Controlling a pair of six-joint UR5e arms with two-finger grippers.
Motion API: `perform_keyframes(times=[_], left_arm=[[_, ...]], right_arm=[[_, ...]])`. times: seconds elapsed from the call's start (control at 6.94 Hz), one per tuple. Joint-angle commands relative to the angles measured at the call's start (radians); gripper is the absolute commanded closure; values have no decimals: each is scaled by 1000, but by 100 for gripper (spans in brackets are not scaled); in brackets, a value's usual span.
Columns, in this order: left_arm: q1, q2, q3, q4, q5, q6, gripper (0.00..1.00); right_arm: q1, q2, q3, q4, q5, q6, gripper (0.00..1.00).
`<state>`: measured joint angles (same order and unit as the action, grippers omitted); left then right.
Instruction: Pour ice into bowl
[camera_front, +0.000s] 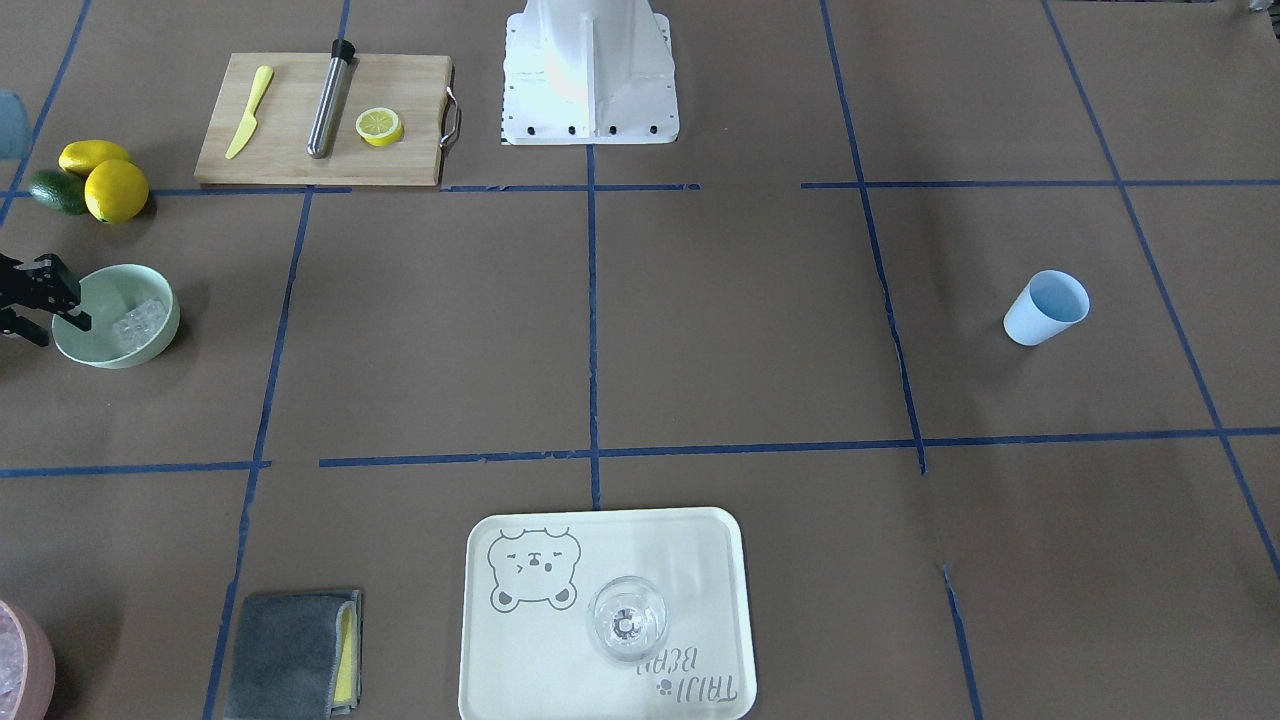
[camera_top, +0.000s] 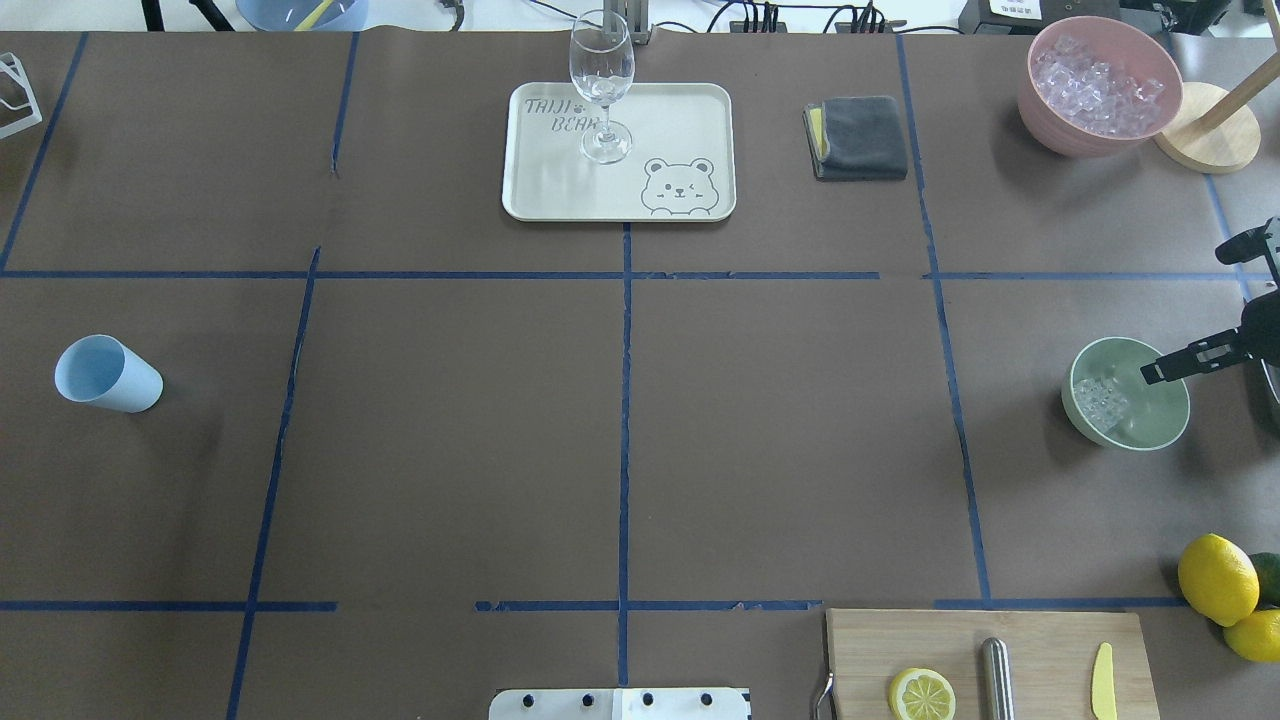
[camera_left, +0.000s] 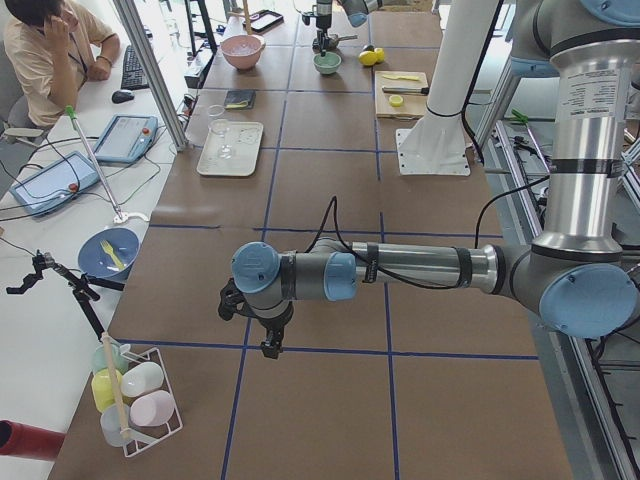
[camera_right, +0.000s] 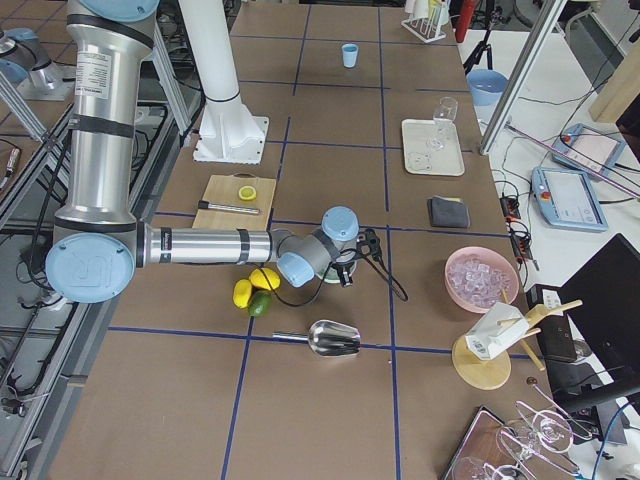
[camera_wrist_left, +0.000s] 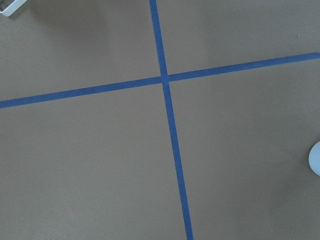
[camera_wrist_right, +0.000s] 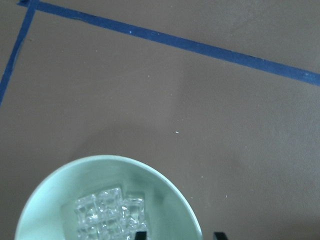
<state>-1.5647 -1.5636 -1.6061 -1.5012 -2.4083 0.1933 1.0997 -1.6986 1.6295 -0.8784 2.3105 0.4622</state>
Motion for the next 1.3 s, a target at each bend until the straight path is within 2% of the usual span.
perform_keyframes(times=[0.0,0.14,0.29,0.58,0.72,0.86,1.15], left_arm=[[-2,-1,-2,1,-2,0,0],[0,0,-2,-1,-2,-1,0],[0,-3,-2,-1,-2,-2,0],[0,-3,-6,-1,-2,-1,0],[0,-4,-6,-1,-2,-2,0],[0,-9,-8,1,-2,-2,0],[0,-16,-15,3,0,-2,0]], right_arm=[[80,-10,24,-57,-2,-14,0],[142,-13,24,-136,-8,-125,0],[228,-10,41,-265,-8,-290,0],[433,3,151,-637,0,-529,0],[474,45,223,-791,-2,-542,0],[477,31,246,-815,-6,-545,0],[474,7,214,-807,1,-537,0]])
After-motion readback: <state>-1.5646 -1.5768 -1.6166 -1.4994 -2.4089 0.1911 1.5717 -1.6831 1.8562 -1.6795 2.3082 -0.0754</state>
